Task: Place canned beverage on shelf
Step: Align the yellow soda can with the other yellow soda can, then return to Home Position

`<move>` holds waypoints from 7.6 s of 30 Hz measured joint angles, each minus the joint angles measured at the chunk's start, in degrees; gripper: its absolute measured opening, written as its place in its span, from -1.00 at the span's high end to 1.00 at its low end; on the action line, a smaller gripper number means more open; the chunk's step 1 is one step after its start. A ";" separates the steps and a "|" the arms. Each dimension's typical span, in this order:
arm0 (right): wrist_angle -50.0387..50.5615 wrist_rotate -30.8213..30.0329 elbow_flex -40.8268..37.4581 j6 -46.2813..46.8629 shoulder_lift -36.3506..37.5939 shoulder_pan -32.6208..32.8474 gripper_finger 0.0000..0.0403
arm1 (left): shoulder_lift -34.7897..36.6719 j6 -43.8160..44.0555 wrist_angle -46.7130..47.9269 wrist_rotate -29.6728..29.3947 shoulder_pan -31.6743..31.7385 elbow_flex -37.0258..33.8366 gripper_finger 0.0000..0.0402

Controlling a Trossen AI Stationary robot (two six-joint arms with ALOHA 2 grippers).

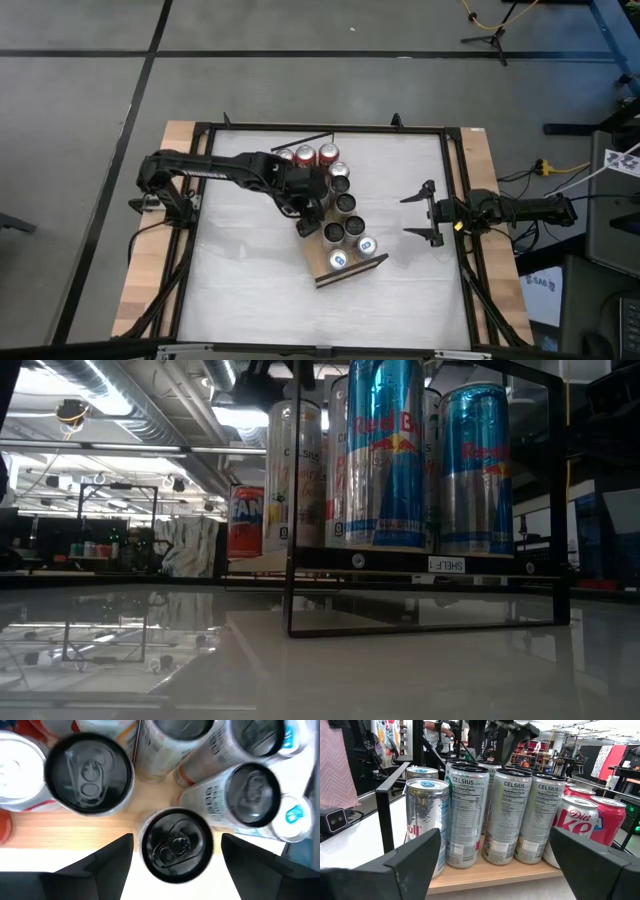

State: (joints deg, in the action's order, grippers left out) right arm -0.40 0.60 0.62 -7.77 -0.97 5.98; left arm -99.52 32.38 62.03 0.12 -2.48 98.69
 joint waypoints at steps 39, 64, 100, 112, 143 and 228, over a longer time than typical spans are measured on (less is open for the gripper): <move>0.00 0.00 0.00 0.00 0.00 0.00 -0.82 | -0.01 17.01 -0.24 -13.12 -13.26 -13.16 0.51; 0.00 0.01 0.00 -0.01 -0.02 0.00 -0.82 | -0.01 14.12 -8.05 -25.77 -12.42 -17.59 0.99; -0.01 0.02 0.00 -0.01 -0.02 0.00 -0.82 | 1.02 13.71 -6.36 -24.56 -12.49 -16.14 1.00; 0.00 0.02 0.00 0.00 -0.02 0.00 -0.82 | 1.02 12.04 -18.83 -24.87 -11.55 -19.01 1.00; -0.02 0.02 0.00 0.00 0.00 0.00 -0.82 | 25.88 -7.52 -18.35 -25.73 -10.60 -20.54 1.00; 0.00 0.02 0.00 0.00 -0.02 0.00 -0.82 | 96.21 -34.33 -62.69 -1.69 7.26 -98.22 1.00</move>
State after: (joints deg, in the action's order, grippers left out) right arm -0.41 0.62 0.62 -7.77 -0.99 5.98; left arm -3.31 -1.96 -0.67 -1.57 4.78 0.47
